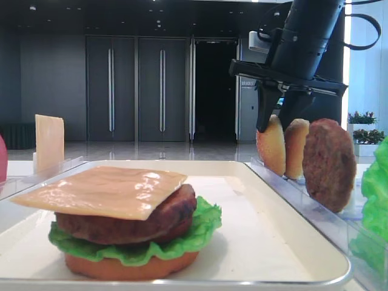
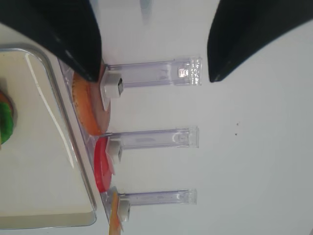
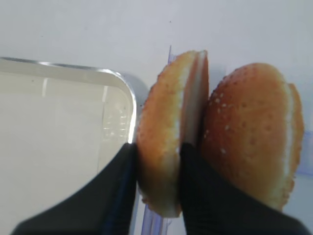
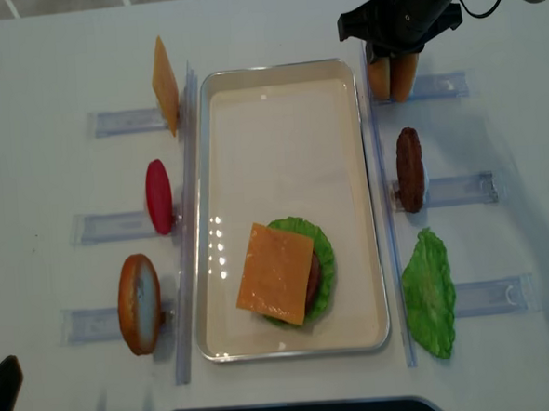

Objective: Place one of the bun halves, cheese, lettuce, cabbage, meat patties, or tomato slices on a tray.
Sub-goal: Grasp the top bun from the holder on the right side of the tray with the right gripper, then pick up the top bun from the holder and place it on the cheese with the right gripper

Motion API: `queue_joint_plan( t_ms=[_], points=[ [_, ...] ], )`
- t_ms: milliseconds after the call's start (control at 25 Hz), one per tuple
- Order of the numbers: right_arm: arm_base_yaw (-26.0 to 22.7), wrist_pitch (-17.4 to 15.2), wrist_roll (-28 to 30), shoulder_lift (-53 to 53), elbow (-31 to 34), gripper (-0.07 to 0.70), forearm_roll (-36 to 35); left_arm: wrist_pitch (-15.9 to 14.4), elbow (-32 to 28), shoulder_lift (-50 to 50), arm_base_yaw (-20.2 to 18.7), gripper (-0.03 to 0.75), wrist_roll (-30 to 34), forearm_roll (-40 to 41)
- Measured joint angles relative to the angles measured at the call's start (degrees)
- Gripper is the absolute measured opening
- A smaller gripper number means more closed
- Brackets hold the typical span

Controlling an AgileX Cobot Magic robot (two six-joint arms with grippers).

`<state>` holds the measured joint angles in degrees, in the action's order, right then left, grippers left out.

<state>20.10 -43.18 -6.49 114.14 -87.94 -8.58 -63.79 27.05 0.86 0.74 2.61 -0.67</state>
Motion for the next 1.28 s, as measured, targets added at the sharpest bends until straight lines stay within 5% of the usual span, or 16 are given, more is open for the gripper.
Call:
queue_joint_plan(
  t_ms=[600, 920, 1280],
  points=[
    [3.9, -4.2, -1.8, -15.8, 1.7, 0.221, -3.2, 0.0, 0.0, 0.0, 0.0, 0.517, 0.0, 0.0],
    [6.2, 4.8, 3.0, -28.5, 21.0, 0.221, -16.5, 0.0, 0.0, 0.0, 0.0, 0.517, 0.0, 0.0],
    [9.2, 7.7, 23.0, -38.3, 40.7, 0.221, -40.6, 0.0, 0.0, 0.0, 0.0, 0.517, 0.0, 0.0]
  ],
)
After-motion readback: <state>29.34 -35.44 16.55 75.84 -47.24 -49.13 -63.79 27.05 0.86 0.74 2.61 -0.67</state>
